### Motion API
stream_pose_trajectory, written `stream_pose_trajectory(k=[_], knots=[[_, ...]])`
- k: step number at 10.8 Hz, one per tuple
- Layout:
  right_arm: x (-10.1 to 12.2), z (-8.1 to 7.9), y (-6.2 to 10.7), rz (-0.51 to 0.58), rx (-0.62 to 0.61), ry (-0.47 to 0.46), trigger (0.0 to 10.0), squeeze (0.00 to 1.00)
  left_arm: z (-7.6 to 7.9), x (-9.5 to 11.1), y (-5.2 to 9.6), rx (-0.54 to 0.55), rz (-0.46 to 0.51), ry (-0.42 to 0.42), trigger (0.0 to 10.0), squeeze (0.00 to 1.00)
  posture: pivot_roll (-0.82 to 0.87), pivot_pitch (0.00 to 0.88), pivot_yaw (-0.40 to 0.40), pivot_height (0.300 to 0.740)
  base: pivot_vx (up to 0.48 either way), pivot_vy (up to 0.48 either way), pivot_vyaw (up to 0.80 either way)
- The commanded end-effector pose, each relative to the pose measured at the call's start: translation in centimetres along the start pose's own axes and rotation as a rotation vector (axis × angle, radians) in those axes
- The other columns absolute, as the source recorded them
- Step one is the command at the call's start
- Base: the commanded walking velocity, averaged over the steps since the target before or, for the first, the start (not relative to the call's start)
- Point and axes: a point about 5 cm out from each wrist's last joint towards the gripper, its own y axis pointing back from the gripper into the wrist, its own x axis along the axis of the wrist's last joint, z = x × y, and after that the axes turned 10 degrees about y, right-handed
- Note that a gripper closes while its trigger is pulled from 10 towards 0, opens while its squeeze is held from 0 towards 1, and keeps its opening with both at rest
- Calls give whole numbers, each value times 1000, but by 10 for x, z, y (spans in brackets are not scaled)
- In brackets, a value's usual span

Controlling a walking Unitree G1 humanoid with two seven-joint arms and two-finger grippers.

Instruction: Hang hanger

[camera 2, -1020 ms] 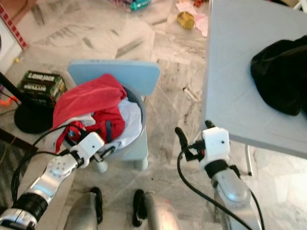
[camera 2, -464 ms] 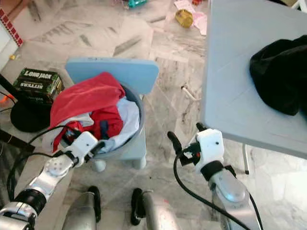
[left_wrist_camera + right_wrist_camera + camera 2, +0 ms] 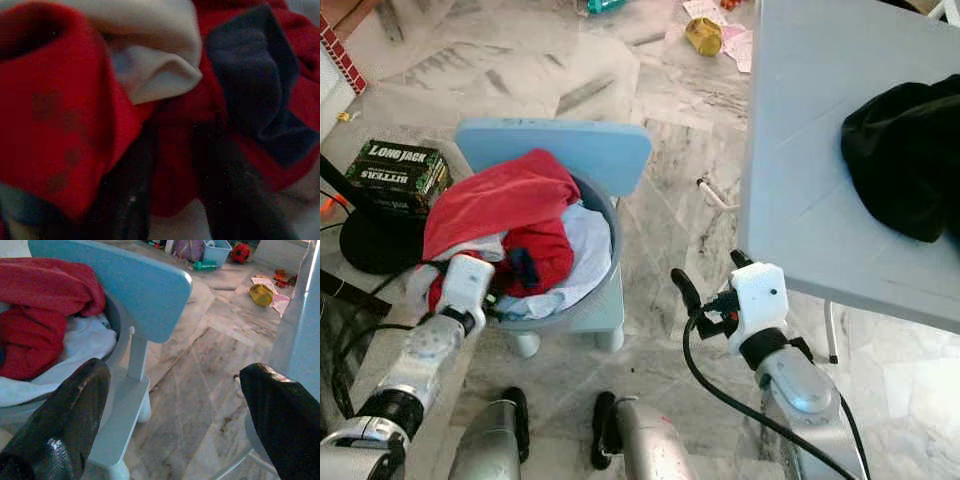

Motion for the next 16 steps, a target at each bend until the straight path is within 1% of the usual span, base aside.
stream_pose_trajectory(k=[1, 2, 3, 4, 5, 6, 7, 8, 10, 11, 12, 13, 14, 15, 16], knots=[[-5, 3, 3, -19, -9, 10, 10000, 0, 0, -9, 3, 24, -28, 65, 0, 0, -132, 268, -176, 740, 0, 0, 0], [-5, 3, 2, -17, -8, 12, 10000, 0, -1, -8, 2, 36, -25, 98, 0, 0, -131, 265, -176, 740, 0, 0, 0], [-4, 3, 0, -11, -10, 18, 10000, 0, -3, -2, 1, 57, 11, 128, 0, 0, -128, 261, -176, 740, 0, 0, 0], [-4, 4, -2, -8, -15, 21, 10000, 0, -2, 17, -2, 58, 125, 127, 0, 0, -127, 260, -176, 740, 0, 0, 0], [-4, 4, -3, -7, -16, 20, 10000, 0, 0, 37, -7, 50, 213, 173, 0, 0, -113, 250, -177, 740, 0, 0, 0], [-5, 3, -5, -6, -18, 18, 10000, 0, 8, 72, -13, 8, 344, 205, 0, 0, -105, 244, -175, 740, 0, 0, 0], [-6, 0, -9, 1, -15, 13, 10000, 0, 16, 103, -16, -49, 445, 195, 0, 0, -91, 235, -166, 740, 0, 0, 0], [-5, -4, -16, 17, -18, -1, 10000, 0, 27, 152, -20, -117, 580, 183, 0, 0, -71, 221, -151, 740, 0, 0, 0], [-5, -7, -23, 30, -23, -10, 10000, 0, 36, 201, -22, -186, 688, 181, 0, 0, -57, 207, -131, 740, 0, 0, 0], [-5, -9, -26, 40, -34, -16, 10000, 0, 43, 232, -16, -231, 767, 180, 0, 0, -54, 199, -117, 740, 0, 0, 0], [-6, -10, -28, 43, -40, -18, 10000, 0, 46, 242, -13, -253, 782, 175, 0, 0, -47, 199, -112, 740, 0, 0, 0], [-8, -11, -29, 41, -39, -20, 10000, 0, 55, 217, -20, -280, 655, 80, 3686, 0, -39, 201, -111, 740, 0, 0, 0], [-9, -12, -29, 40, -37, -20, 10000, 0, 58, 192, -25, -263, 552, -17, 10000, 0, -38, 203, -111, 740, 0, 0, 0], [-11, -14, -28, 37, -34, -21, 10000, 0, 69, 137, -19, -334, 396, -94, 10000, 1000, -32, 215, -117, 740, 0, 0, 0], [-12, -14, -27, 31, -29, -20, 10000, 0, 72, 113, -15, -357, 326, -112, 10000, 1000, -31, 218, -121, 740, 0, 0, 0]])
